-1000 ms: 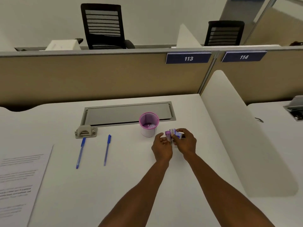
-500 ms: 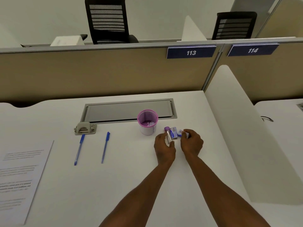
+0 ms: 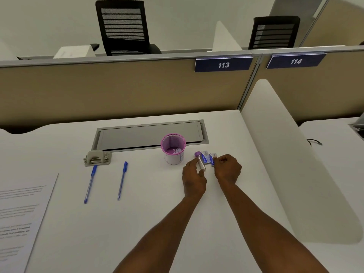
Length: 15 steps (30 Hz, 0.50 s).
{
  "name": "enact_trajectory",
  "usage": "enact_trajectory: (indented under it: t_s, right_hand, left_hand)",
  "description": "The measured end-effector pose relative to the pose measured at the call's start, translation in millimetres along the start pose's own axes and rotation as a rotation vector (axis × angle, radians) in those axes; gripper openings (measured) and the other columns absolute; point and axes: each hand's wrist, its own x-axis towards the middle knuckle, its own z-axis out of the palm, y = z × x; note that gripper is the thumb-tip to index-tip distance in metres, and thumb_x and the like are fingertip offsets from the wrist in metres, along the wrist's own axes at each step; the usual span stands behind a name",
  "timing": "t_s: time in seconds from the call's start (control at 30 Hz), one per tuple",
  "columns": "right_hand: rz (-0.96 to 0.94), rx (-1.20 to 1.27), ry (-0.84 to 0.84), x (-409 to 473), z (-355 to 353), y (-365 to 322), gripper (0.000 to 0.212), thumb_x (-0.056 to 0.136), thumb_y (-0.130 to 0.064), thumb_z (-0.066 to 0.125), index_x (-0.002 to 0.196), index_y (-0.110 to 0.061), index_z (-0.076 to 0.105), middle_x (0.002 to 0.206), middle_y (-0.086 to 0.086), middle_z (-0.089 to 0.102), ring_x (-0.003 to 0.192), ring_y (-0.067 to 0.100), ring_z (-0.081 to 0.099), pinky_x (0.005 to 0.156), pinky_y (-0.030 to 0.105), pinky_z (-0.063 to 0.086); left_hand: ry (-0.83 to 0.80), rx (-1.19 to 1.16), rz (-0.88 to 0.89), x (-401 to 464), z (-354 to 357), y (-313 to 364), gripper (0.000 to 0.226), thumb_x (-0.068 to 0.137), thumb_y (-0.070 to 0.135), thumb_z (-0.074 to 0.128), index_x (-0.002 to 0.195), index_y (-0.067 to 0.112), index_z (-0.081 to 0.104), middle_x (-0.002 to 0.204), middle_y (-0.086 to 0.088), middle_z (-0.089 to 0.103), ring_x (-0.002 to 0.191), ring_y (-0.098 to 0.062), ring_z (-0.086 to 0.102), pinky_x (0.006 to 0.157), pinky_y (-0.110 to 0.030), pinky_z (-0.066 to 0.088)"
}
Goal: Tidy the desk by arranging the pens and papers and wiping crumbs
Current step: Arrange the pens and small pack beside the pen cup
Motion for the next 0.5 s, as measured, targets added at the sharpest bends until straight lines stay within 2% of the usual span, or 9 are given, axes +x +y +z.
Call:
enact_trajectory:
  t_s: [0.2,0.33,0.5]
  right_hand:
    - [-0.072,-0.018,-0.002,5.0,5.3,0.6,0.009,0.083,-0.016,0.072,0.086,-0.009,0.075,0.086,0.009,0.074,0.075,0.022,0.068,0.073,0.033,0.055]
    - [-0.127,-0.048,-0.049,7.5,4.2,-0.8,0.013,0.083,-0.017,0.072,0.093,-0.008,0.074,0.092,0.01,0.073,0.082,0.023,0.068,0.073,0.026,0.048]
    - [-0.157,-0.044,-0.05,8.3,3.1,0.2,0.014,0.085,-0.017,0.07,0.094,-0.007,0.073,0.094,0.011,0.074,0.083,0.023,0.067,0.073,0.024,0.045]
  left_hand:
    - [-0.008,-0.024,-0.012,4.3,-2.7,-1.2,0.051,0.09,0.01,0.068,0.138,0.01,0.053,0.136,-0.007,0.059,0.119,-0.024,0.059,0.106,-0.041,0.048]
    - [-0.01,-0.017,0.004,6.1,-3.1,-1.9,0.05,0.091,0.008,0.066,0.139,0.01,0.052,0.136,-0.007,0.059,0.117,-0.023,0.059,0.106,-0.038,0.048]
    - [0.016,0.006,0.041,9.1,-2.3,-2.0,0.048,0.09,0.002,0.062,0.137,0.007,0.054,0.134,-0.01,0.061,0.118,-0.026,0.059,0.107,-0.038,0.046]
